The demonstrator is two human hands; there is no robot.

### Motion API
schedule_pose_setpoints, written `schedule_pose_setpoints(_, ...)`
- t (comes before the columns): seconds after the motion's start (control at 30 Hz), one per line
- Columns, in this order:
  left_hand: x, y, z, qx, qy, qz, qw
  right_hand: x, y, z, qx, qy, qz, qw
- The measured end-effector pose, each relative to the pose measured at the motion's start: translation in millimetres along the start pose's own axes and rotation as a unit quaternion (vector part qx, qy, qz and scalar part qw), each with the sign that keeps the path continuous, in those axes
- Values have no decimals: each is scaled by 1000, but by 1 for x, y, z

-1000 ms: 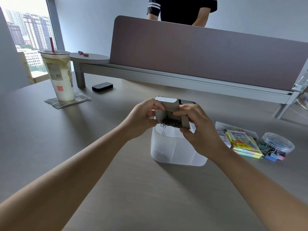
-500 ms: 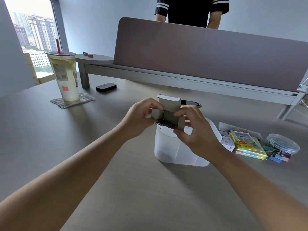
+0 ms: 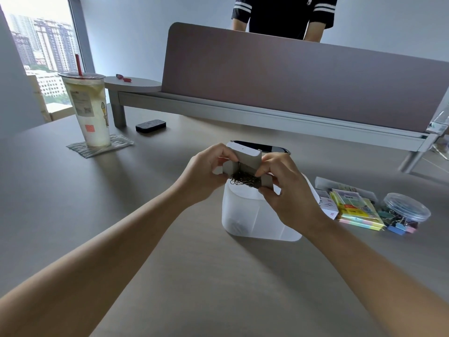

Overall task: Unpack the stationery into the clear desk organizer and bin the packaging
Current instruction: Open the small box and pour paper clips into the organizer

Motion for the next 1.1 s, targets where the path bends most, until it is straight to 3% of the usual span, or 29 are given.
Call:
schedule_pose_setpoints(0.8,4,5,1,-12,60,17,998,10,1,5,-52,66,96,992)
schedule_pose_setpoints(1.1,3,4,4,-23,47,33,998,3,-2,2,-28,25,51,998)
Point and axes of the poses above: each hand's wrist, its own y-axis away from the middle knuckle, its own z-axis out of the back of the hand, x = y × z, the point moved 10 cm from there along -y, towards the middle knuckle, and after that the axes turned 4 degrees about y, right-handed, at the moved point
